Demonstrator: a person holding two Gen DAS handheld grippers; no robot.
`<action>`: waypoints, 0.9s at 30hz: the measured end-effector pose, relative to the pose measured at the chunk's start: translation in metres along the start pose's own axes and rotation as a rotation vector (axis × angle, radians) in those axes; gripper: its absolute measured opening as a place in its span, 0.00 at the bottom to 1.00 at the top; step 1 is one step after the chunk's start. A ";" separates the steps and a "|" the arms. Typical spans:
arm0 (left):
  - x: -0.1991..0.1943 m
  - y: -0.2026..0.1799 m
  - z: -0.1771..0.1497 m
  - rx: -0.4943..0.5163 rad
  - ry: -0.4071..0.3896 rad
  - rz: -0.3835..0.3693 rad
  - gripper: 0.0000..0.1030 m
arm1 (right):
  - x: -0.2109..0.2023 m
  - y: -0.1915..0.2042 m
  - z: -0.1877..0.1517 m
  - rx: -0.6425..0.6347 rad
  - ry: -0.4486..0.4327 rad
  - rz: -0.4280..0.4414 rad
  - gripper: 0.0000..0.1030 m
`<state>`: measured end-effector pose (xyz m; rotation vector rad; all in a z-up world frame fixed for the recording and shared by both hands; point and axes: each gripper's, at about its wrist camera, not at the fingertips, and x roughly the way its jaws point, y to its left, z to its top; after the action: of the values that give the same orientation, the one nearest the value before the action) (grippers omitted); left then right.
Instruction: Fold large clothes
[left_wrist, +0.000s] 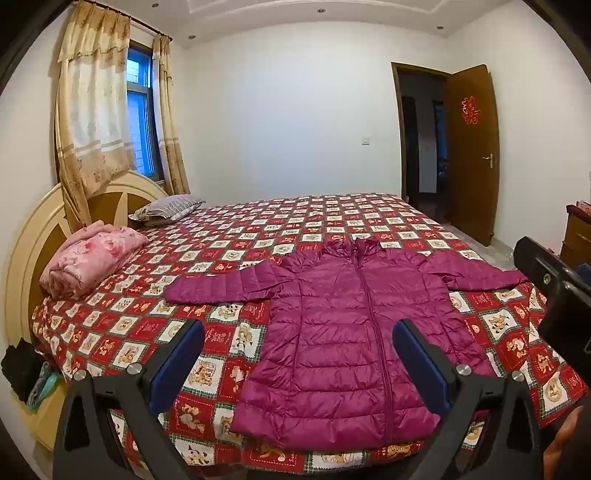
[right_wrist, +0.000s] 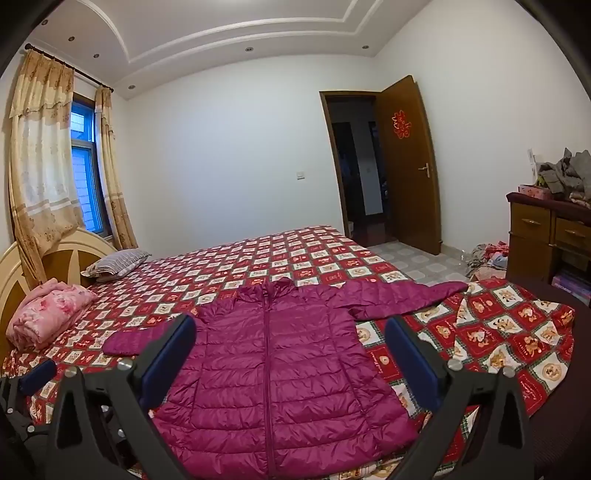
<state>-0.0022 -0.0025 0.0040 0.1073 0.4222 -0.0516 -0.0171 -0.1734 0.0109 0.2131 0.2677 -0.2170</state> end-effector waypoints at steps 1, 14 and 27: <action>0.000 -0.001 0.000 0.001 0.001 0.000 0.99 | 0.000 0.000 0.000 -0.001 0.000 0.000 1.00; -0.002 0.001 -0.001 -0.006 0.000 -0.017 0.99 | -0.001 -0.002 0.000 0.010 -0.009 -0.013 1.00; -0.003 -0.002 0.000 -0.006 0.002 -0.037 0.99 | -0.006 -0.002 0.003 0.012 -0.021 -0.028 1.00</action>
<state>-0.0055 -0.0047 0.0051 0.0932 0.4265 -0.0869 -0.0229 -0.1752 0.0155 0.2185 0.2482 -0.2480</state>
